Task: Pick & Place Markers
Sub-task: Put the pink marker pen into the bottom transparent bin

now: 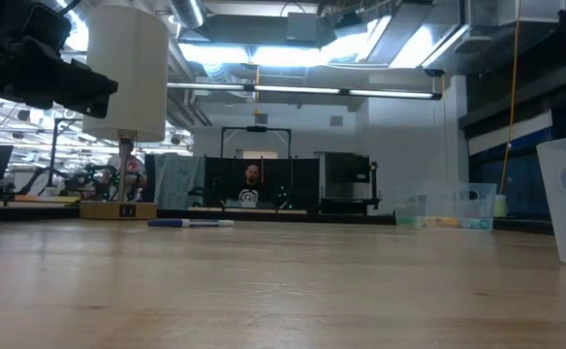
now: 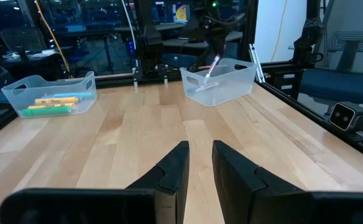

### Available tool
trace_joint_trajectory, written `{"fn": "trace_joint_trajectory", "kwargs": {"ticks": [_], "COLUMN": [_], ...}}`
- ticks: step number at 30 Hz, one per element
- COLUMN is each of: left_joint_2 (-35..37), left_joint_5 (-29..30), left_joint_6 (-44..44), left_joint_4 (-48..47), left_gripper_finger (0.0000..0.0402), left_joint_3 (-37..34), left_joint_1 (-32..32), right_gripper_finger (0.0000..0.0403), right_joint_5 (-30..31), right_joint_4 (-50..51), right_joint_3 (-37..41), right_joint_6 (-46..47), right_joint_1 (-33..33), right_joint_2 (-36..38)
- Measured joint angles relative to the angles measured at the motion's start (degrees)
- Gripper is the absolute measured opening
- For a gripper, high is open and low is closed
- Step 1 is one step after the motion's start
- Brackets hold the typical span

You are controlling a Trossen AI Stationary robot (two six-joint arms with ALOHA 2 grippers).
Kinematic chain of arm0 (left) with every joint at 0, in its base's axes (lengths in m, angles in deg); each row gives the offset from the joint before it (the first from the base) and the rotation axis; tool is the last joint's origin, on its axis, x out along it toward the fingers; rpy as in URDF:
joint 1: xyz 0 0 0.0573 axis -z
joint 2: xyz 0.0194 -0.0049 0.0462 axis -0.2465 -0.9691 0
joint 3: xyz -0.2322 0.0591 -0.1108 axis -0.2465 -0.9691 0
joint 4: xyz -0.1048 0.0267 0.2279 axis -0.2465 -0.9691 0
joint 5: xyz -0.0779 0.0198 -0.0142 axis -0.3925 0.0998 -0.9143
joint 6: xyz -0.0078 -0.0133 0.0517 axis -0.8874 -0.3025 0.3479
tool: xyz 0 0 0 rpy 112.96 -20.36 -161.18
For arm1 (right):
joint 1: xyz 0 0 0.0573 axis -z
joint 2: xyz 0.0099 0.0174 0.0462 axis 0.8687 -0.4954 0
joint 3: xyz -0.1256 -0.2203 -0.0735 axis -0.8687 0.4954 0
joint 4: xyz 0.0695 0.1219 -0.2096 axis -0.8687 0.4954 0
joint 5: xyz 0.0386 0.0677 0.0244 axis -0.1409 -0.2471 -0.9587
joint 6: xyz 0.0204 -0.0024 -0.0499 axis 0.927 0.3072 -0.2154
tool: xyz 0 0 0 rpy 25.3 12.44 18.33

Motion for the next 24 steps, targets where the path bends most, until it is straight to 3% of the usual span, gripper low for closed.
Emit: {"fn": "trace_joint_trajectory", "kwargs": {"ticks": [24], "left_joint_2": [-0.01], "left_joint_5": [-0.01], "left_joint_6": [0.00], "left_joint_4": [0.00], "left_gripper_finger": [0.0070], "left_joint_3": [0.02], "left_joint_1": [-0.02], "right_gripper_finger": [0.0033], "right_joint_5": [0.36], "right_joint_4": [-15.36], "right_joint_3": [13.25], "right_joint_6": [5.57], "right_joint_1": [0.00], "right_joint_2": [-0.02]}}
